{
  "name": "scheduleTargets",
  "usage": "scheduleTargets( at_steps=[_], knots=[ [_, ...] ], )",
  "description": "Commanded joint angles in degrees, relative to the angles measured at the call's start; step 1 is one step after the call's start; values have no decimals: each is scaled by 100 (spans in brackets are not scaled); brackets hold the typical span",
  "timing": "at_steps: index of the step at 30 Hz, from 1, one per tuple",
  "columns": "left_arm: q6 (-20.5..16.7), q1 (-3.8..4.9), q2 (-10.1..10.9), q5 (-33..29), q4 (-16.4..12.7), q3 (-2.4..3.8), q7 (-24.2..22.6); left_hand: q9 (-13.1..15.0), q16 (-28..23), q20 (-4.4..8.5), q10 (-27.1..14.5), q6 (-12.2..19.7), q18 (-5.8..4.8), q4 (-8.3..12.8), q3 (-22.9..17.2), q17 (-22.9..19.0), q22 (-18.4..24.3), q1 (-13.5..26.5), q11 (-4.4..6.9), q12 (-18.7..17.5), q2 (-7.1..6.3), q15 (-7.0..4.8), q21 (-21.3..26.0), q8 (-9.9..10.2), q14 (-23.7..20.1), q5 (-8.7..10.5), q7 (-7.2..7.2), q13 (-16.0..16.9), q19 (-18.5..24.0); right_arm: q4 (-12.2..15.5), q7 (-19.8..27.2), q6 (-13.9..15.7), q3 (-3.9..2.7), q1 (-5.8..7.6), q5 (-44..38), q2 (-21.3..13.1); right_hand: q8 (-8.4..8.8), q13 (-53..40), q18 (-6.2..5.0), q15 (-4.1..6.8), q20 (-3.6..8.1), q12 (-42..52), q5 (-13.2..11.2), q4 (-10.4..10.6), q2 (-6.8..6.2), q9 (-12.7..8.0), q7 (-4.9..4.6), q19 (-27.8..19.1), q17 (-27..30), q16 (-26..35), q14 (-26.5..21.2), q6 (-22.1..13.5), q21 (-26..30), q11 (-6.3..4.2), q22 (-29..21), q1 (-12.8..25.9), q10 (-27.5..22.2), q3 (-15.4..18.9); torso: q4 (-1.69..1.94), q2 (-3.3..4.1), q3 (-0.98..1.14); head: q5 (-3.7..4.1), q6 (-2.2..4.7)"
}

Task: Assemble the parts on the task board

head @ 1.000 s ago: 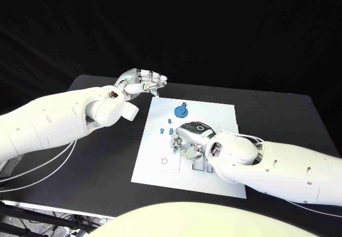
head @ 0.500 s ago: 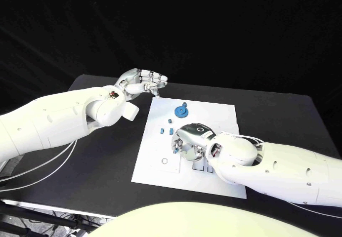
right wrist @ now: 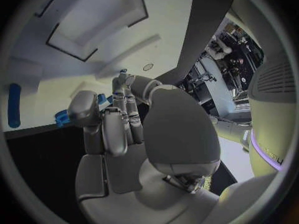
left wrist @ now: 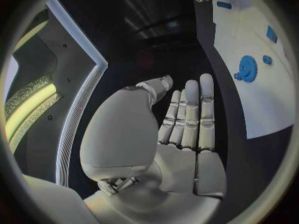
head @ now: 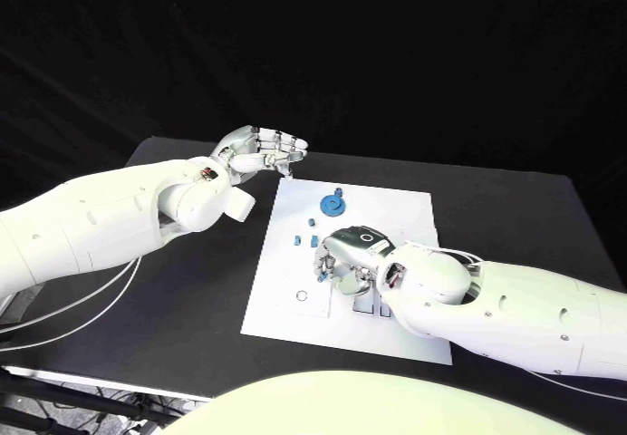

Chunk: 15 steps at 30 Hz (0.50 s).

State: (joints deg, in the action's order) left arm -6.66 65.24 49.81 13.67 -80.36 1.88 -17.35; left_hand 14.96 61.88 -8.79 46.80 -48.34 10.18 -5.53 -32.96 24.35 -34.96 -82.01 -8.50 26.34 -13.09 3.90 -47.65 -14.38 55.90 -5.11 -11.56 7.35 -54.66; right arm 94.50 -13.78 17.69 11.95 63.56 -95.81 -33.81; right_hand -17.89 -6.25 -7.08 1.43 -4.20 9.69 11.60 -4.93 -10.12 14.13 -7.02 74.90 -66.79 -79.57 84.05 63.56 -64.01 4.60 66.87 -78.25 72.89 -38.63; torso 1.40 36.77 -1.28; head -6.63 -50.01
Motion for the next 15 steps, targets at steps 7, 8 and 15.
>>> scheduleTargets(
  at_steps=[7, 8, 15],
  knots=[
    [119, 7, -18, 30, -1, 4, 7, -12, -30, -23, -57, 25, 36, 19, 11, -12, -2, -39, -4, 19, 1, 12, 21, -3, -50, -8, -13, -12, -7, 3, -27, -49, 5, -16, -81, 18, -23, -11, 54, 34, 15, 28, 27, -6, 27, 9, -2, -17, -6, -32, 219, 18, 11, -182, 1, 23, 180, -39, -1, 0, 0, -3, 1],
    [121, 7, -17, 30, 1, 4, 9, -13, -30, -23, -60, 27, 36, 18, 13, -13, -2, -38, -4, 21, 1, 13, 21, -3, -50, -7, -14, -13, -7, 5, -27, -43, 5, -17, -81, 17, -23, -11, 54, 34, 15, 28, 27, -6, 27, 9, -2, -17, -6, -32, 219, 18, 11, -182, 1, 23, 180, -39, -1, -1, 1, -5, 1],
    [130, 7, -16, 32, 6, 3, 16, -13, -31, -23, -61, 28, 36, 18, 14, -14, -3, -38, -4, 22, 0, 13, 21, -3, -51, -6, -14, -14, -6, 15, -28, -50, 5, -21, -80, 17, -23, -11, 54, 34, 15, 28, 27, -6, 27, 9, -2, -17, -6, -32, 219, 18, 11, -182, 1, 23, 180, -39, -1, 0, 0, -9, 1]
  ],
)
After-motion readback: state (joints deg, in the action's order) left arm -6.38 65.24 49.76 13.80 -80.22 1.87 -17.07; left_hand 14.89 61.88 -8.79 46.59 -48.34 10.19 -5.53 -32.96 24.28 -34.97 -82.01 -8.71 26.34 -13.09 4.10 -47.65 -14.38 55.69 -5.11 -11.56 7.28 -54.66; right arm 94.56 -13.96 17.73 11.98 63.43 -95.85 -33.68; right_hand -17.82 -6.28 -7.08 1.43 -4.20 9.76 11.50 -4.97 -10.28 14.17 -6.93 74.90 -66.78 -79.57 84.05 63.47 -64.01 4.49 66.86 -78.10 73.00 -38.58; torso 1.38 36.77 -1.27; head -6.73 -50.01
